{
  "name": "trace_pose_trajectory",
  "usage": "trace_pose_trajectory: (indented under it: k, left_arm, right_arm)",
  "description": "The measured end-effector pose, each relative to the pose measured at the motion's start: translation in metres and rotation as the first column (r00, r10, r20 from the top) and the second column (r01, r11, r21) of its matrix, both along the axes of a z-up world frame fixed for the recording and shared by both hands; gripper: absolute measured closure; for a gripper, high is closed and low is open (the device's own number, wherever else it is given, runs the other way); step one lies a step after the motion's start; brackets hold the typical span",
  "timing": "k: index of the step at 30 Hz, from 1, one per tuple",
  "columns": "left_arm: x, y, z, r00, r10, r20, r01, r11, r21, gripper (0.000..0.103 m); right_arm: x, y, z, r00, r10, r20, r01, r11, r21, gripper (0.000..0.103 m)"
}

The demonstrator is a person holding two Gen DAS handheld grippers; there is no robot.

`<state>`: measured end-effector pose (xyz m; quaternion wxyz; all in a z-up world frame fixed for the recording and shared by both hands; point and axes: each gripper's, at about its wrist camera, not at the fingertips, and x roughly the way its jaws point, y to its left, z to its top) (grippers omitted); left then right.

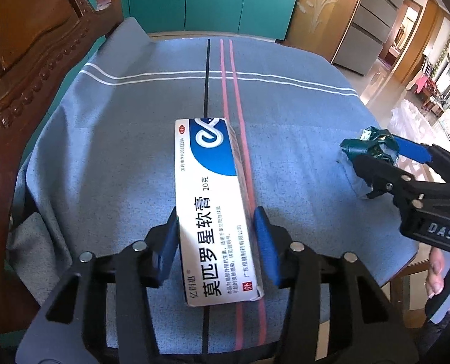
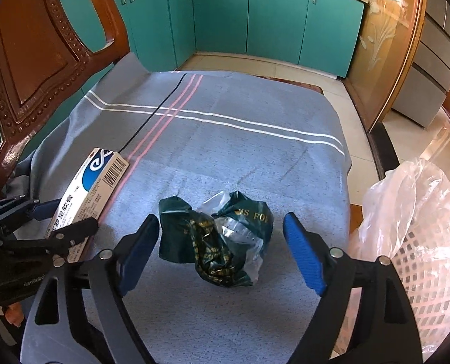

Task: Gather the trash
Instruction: 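Lift the medicine box with the left tool while the right tool lifts the dark green bag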

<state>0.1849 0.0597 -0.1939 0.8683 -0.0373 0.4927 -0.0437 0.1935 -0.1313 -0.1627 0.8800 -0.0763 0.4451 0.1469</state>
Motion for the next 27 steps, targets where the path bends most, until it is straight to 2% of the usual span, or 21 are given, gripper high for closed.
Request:
trace_pose_trajectory:
  k: [10,14,22,27]
  left_arm:
    - [-0.004,0.004,0.006,1.0,-0.002,0.021,0.002,1.0,0.001,0.057]
    - [-0.004,0.004,0.006,1.0,0.004,0.02,-0.004,1.0,0.013,0.057]
    - [-0.004,0.002,0.003,1.0,0.009,0.01,-0.009,0.999,0.034,0.05]
    - [-0.003,0.002,0.0,1.0,0.006,0.004,-0.006,0.999,0.044,0.056]
  right_arm:
    - [0.005,0.007,-0.008,1.0,0.003,-0.009,-0.003,1.0,0.001,0.021]
    - [0.005,0.01,-0.009,1.0,0.007,-0.007,-0.007,1.0,0.001,0.028]
    - [0.003,0.011,-0.008,1.0,0.012,0.002,-0.012,1.0,-0.005,0.033]
    - [0.003,0.01,-0.008,1.0,0.012,0.005,-0.012,1.0,0.001,0.035]
